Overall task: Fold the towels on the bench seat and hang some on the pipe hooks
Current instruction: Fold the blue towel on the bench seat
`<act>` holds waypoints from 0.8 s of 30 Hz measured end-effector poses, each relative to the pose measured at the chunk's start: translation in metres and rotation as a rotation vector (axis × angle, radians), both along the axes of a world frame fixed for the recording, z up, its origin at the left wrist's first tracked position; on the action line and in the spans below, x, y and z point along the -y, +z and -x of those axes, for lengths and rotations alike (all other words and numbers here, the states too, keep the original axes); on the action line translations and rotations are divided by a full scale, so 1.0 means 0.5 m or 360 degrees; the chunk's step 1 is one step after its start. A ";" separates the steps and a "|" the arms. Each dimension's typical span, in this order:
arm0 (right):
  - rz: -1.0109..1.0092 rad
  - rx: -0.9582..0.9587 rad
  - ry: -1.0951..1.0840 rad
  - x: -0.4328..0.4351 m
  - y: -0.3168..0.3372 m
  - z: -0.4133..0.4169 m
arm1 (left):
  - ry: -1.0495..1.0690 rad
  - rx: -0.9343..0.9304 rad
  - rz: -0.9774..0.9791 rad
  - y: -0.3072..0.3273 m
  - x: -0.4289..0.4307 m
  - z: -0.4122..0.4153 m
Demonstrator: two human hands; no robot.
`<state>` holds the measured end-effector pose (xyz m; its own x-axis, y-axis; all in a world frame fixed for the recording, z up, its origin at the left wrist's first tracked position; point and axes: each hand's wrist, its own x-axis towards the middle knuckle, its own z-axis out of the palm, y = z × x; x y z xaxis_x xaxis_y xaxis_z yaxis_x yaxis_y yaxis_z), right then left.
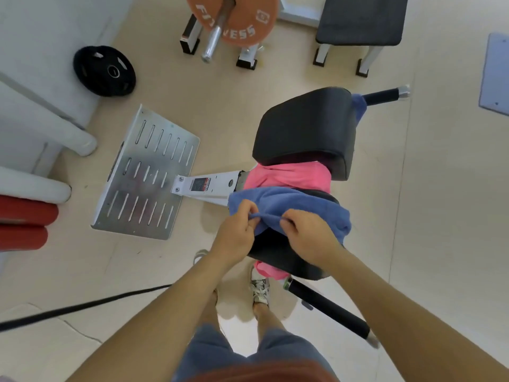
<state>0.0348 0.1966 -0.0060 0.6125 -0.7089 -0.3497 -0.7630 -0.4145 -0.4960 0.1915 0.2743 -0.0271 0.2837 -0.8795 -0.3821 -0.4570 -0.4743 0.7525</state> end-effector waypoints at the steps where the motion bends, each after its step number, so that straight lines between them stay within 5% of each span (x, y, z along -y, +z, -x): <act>1: -0.0149 0.0133 -0.0092 0.016 0.018 0.004 | 0.0049 -0.0039 0.0038 0.018 0.004 0.002; 6: -0.0658 0.0142 -0.0208 0.081 0.102 0.049 | -0.0022 -0.0168 0.0044 0.096 0.016 -0.015; 9: -0.0339 -0.0023 -0.0003 0.080 0.129 0.048 | -0.0080 -0.0251 -0.0054 0.145 0.020 -0.029; 16: 0.0268 0.0364 0.0238 0.010 0.197 -0.062 | -0.0143 -0.0979 -0.0049 0.325 0.000 -0.059; 20: 0.0405 0.0304 -0.0051 0.027 0.215 -0.058 | 0.0198 -0.1208 0.0259 0.393 -0.068 -0.154; 24: 0.0483 0.0134 -0.0108 0.050 0.237 -0.048 | 0.0878 -0.1120 0.0616 0.418 -0.132 -0.239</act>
